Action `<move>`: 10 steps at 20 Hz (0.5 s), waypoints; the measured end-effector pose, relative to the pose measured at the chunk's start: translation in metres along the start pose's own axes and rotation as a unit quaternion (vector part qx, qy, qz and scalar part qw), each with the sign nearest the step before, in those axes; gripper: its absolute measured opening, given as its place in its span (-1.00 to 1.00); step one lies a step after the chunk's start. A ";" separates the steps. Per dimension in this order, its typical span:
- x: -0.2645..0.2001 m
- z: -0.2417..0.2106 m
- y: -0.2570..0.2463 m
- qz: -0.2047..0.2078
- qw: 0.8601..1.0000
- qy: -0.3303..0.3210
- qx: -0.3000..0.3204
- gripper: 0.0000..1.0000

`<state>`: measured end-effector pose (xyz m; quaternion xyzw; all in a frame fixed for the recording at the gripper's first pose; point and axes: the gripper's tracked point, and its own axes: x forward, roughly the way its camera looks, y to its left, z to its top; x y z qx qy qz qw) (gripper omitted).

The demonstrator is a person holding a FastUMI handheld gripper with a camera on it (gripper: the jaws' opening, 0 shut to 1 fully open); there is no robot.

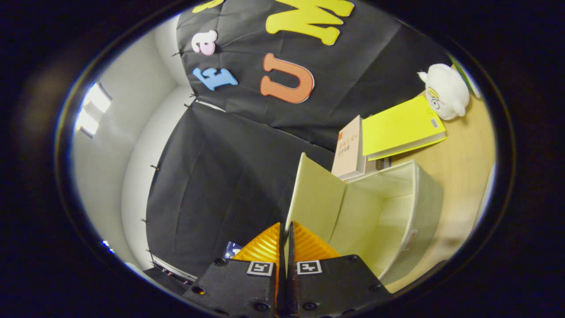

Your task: Open the storage box then place both shoes into the box .Put the left shoe in first, then the right shoe, with the right side of both shoes facing outward in a uniform manner.

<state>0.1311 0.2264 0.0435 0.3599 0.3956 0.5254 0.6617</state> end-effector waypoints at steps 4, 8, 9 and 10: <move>0.046 -0.009 0.024 0.012 1.000 0.003 -0.007 -0.89; 0.095 -0.015 0.029 -0.009 1.000 -0.003 -0.017 -0.84; 0.106 -0.015 0.028 -0.021 0.999 -0.005 -0.027 -0.78; 0.115 -0.017 0.026 -0.034 0.999 -0.003 -0.036 -0.75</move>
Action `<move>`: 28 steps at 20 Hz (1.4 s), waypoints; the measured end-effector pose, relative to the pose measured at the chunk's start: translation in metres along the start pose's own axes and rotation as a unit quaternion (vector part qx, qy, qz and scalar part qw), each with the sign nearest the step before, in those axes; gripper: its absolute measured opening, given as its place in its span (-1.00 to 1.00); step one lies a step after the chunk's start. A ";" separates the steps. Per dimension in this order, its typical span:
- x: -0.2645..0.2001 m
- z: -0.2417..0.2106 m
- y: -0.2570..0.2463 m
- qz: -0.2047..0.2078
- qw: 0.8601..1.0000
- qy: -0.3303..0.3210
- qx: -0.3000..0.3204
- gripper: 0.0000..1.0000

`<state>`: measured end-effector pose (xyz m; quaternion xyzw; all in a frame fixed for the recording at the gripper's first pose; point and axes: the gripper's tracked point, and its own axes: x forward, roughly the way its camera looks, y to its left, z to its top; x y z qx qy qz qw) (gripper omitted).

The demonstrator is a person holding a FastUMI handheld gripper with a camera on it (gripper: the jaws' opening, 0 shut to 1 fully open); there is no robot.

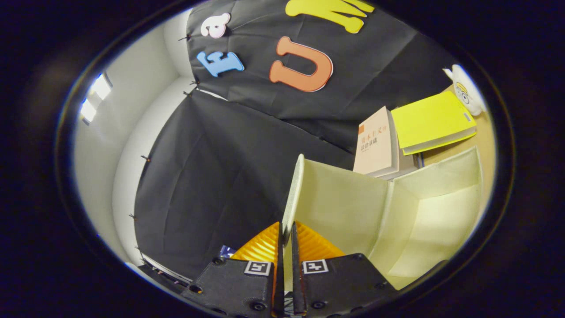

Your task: Open the storage box then place both shoes into the box .Put the left shoe in first, then the right shoe, with the right side of both shoes facing outward in a uniform manner.

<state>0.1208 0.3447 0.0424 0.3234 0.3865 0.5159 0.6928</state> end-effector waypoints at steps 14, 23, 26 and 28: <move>-0.017 -0.034 -0.043 -0.116 0.992 -0.022 -0.032 1.00; -0.133 -0.042 -0.102 -0.208 0.976 -0.067 -0.009 1.00; -0.180 -0.034 -0.116 -0.232 0.967 -0.105 -0.015 1.00; -0.209 -0.038 -0.140 -0.279 0.954 -0.107 -0.026 1.00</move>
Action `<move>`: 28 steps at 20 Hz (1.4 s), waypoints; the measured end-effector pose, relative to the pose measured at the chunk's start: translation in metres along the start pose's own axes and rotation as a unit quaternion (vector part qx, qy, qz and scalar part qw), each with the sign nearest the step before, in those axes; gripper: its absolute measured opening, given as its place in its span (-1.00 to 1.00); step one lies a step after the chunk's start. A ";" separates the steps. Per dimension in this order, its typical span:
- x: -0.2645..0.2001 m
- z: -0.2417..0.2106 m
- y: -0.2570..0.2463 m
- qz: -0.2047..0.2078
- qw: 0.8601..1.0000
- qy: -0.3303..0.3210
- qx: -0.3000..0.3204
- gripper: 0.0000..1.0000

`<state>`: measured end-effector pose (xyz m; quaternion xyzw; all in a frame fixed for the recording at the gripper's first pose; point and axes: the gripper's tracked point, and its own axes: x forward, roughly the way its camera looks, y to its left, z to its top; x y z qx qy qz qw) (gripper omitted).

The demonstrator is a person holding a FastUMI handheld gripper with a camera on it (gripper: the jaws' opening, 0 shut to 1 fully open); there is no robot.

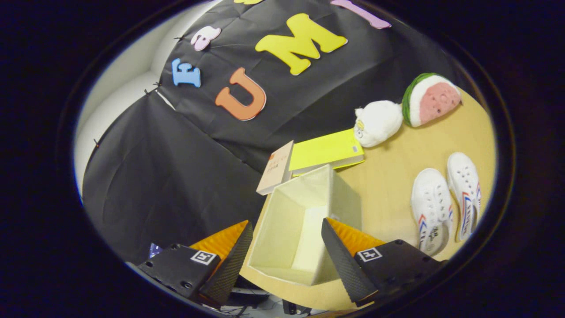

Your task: Open the storage box then place both shoes into the box .Put the left shoe in first, then the right shoe, with the right side of both shoes facing outward in a uniform manner.

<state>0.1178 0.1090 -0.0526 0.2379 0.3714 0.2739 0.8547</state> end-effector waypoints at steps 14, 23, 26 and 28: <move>-0.040 -0.007 -0.157 -0.143 0.988 0.058 -0.023 1.00; -0.023 -0.031 -0.231 -0.206 0.967 0.147 -0.025 0.94; -0.011 -0.038 -0.243 -0.222 0.957 0.184 -0.042 0.82; -0.003 -0.041 -0.251 -0.232 0.951 0.201 -0.042 0.61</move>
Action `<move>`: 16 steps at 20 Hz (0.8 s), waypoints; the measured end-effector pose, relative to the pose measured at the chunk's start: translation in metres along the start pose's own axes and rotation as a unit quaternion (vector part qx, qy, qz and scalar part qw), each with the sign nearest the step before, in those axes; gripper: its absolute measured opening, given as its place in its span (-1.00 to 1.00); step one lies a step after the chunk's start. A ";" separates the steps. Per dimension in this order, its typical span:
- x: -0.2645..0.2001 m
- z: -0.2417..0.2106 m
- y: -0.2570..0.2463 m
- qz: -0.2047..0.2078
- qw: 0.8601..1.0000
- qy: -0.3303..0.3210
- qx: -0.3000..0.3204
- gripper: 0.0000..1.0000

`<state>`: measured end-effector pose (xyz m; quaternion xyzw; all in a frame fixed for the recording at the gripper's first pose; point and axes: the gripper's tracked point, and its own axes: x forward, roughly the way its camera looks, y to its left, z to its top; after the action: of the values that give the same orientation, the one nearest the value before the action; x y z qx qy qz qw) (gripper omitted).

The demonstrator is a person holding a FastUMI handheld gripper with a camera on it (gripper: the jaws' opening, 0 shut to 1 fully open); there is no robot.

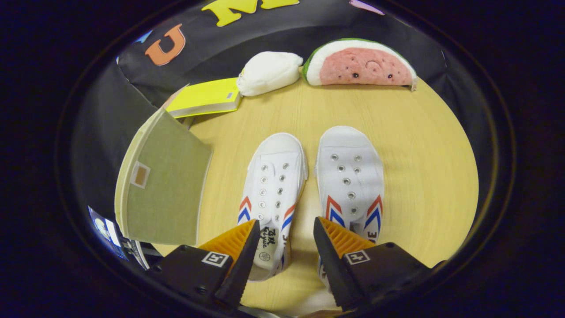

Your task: Open the storage box then place both shoes into the box .Put the left shoe in first, then the right shoe, with the right side of both shoes facing outward in a uniform manner.

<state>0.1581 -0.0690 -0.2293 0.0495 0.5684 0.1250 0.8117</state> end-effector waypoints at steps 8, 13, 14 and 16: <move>0.016 0.001 0.004 -0.015 0.999 0.036 -0.002 -0.73; 0.002 0.001 0.009 -0.018 1.000 0.002 0.024 -0.87; -0.003 0.000 0.011 -0.016 0.999 -0.001 0.038 -0.87; -0.021 -0.004 0.022 0.005 0.998 -0.012 0.061 -0.87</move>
<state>0.1447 -0.0534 -0.2064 0.1034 0.5650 0.0932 0.8133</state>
